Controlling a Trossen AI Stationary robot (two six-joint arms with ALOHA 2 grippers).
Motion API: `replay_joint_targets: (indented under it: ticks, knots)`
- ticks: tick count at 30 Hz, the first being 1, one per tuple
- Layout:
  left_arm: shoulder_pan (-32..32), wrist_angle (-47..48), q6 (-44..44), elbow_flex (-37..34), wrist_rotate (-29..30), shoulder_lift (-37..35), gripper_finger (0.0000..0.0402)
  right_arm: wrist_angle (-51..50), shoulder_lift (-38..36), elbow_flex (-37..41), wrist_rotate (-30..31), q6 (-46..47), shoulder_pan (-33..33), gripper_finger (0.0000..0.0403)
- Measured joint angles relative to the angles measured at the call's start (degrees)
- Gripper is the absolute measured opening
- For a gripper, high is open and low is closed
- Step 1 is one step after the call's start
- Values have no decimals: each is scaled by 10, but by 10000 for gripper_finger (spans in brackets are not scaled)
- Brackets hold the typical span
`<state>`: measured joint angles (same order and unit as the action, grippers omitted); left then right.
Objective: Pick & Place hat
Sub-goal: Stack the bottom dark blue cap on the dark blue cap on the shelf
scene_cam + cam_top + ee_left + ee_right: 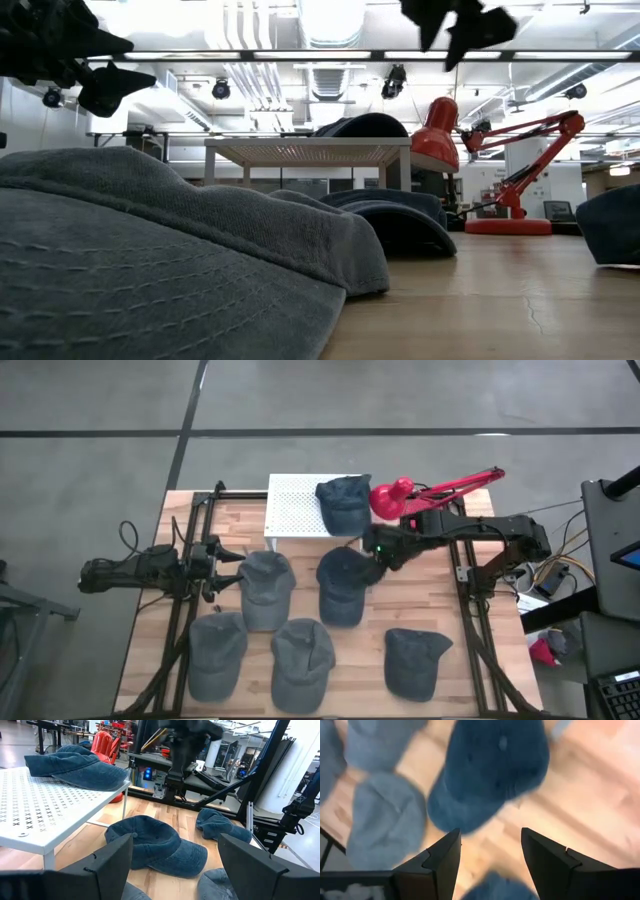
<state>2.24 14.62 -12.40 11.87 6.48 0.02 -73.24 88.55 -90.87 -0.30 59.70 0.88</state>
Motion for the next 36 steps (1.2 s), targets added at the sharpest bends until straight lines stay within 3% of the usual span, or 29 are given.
replay_joint_targets:
  ticks: [11, 23, 36]
  knots:
    - [0, 0, 0, 0, 0, 0, 296, -97, 0, 0, -3, 144, 123, 201]
    - [0, 0, 0, 0, 0, 0, 296, -108, 0, 27, -2, 321, 235, 199]
    - [0, 0, 0, 0, 0, 0, 296, -110, 0, 73, -89, 503, 350, 199]
